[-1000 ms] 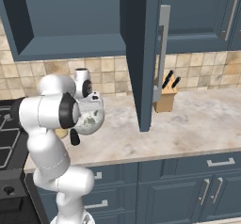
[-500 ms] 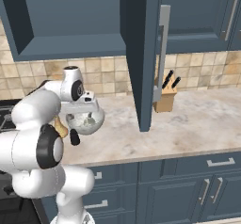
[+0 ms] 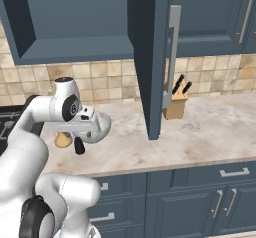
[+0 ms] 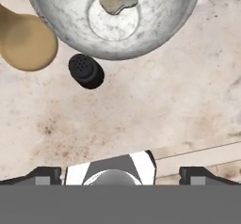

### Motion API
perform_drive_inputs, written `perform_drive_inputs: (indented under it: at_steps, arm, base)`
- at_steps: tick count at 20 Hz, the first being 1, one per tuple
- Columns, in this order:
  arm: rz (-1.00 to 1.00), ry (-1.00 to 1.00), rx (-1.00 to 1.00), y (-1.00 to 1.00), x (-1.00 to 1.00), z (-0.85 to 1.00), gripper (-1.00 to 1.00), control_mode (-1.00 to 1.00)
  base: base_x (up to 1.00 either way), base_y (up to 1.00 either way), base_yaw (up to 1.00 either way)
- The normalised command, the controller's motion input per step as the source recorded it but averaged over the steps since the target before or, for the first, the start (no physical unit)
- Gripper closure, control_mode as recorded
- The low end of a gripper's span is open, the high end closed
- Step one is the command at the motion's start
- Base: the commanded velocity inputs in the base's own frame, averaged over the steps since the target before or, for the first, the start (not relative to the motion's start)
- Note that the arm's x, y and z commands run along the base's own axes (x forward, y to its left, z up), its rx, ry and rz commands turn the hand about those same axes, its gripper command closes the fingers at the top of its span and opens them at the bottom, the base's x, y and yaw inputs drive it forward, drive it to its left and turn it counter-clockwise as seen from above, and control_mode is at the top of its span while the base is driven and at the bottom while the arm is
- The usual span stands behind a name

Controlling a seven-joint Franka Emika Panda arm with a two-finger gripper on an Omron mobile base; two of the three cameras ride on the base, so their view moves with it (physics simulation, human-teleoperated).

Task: Retrieve the bottle and the shaker from the cabinet and place them next to the mixing bowl on the counter. Then add garlic from the fridge to the mixing bowl.

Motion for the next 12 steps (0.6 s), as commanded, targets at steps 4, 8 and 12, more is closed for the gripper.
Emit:
perform_drive_inputs:
  at_steps: [4,8,12]
  arm:
    - [-0.14,0.00,0.00,-0.06,-0.27,0.16,-1.00,-1.00]
    - [-0.08,-0.06,0.00,0.03,-0.17,0.30,-1.00,-1.00]
    - [-0.03,-0.03,0.00,0.23,-0.04,0.48,-1.00,-1.00]
  base:
    - [0.00,0.00,0.00]
    - [0.00,0.00,0.00]
    - [0.00,0.00,0.00]
